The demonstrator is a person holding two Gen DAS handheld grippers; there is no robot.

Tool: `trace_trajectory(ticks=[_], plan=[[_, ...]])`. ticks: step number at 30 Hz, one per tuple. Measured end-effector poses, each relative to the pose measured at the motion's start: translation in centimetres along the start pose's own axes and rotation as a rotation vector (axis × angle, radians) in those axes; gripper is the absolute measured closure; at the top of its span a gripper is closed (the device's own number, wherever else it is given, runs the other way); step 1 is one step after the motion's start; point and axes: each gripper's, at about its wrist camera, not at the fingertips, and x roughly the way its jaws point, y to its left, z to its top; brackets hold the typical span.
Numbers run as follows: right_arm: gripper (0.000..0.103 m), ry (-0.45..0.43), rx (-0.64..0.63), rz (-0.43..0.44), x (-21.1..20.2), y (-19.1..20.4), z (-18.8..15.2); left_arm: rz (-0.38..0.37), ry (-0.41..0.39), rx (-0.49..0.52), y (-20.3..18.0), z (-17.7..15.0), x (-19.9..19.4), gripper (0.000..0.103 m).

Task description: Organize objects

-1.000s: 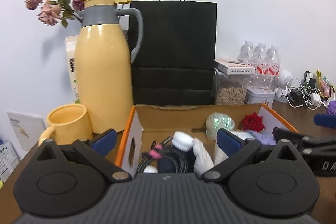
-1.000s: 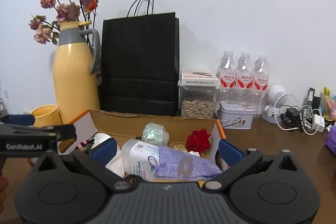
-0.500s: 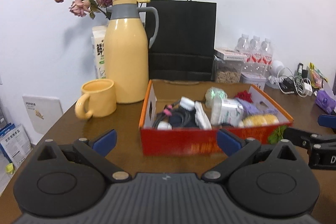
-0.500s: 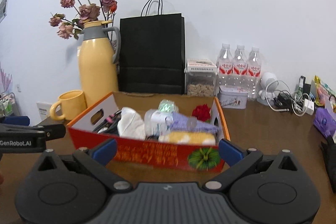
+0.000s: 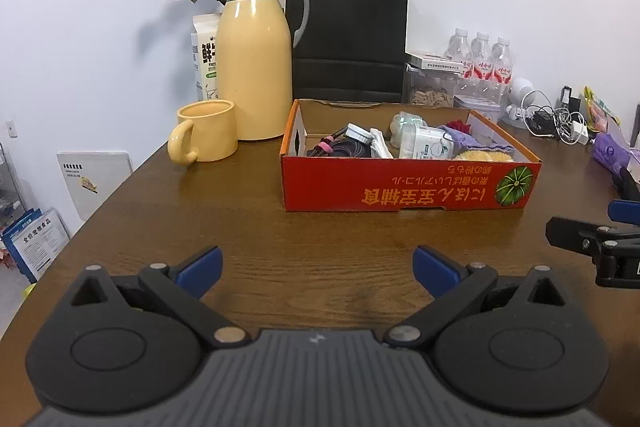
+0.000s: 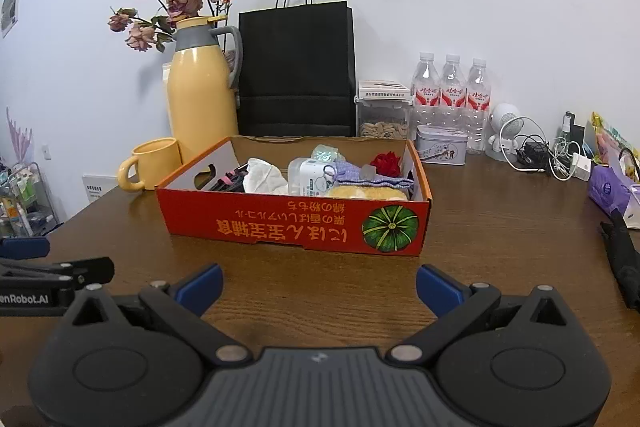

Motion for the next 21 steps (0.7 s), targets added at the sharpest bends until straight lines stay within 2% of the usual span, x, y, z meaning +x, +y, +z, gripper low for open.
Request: trace_trajectory(ticks=[21], plan=[[0.0, 0.007, 0.0, -0.007, 0.08, -0.02, -0.13, 0.003, 0.003, -0.008, 0.21, -0.08, 0.0, 0.0]])
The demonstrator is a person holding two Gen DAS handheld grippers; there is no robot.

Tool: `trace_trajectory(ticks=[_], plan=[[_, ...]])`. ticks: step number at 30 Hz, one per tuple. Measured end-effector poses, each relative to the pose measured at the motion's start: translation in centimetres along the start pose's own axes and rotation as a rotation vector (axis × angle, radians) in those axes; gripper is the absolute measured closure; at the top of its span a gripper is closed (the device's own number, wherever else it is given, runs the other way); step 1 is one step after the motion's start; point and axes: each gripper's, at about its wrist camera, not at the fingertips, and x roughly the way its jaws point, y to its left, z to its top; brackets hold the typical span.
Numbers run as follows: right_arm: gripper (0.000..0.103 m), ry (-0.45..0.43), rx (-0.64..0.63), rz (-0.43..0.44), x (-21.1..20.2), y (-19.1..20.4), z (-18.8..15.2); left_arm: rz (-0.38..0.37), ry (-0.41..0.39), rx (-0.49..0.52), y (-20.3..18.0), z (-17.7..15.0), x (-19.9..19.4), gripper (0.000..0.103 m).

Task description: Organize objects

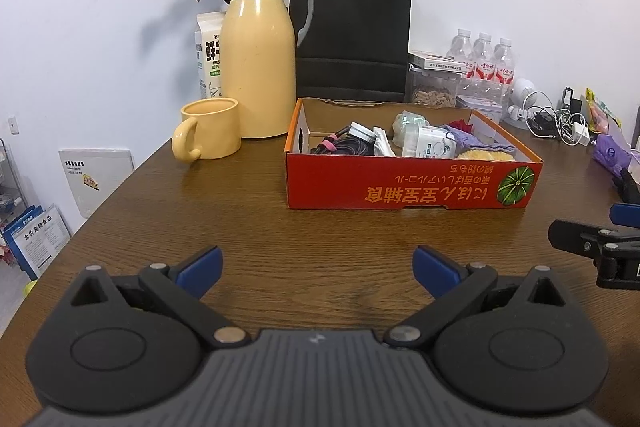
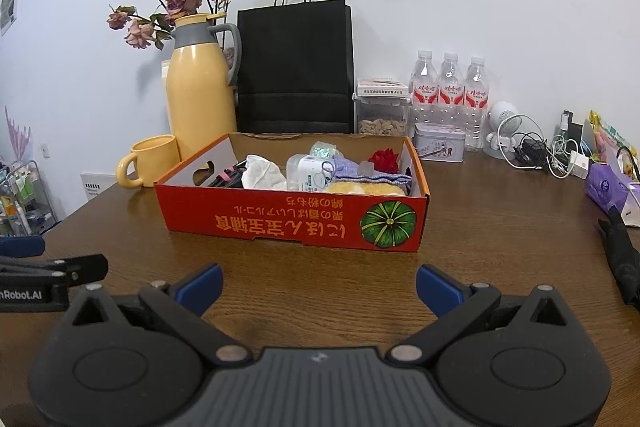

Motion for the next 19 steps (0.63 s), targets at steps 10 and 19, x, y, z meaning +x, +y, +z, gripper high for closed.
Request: trace_trajectory(ticks=[10, 19], plan=[[0.0, 0.001, -0.001, 0.0, 0.04, 0.01, 0.01, -0.003, 0.0, 0.0, 0.09, -0.08, 0.0, 0.0], [0.0, 0.001, -0.002, 0.0, 0.06, 0.01, 0.0, -0.006, 0.014, 0.001, 0.02, -0.23, 0.21, 0.0]])
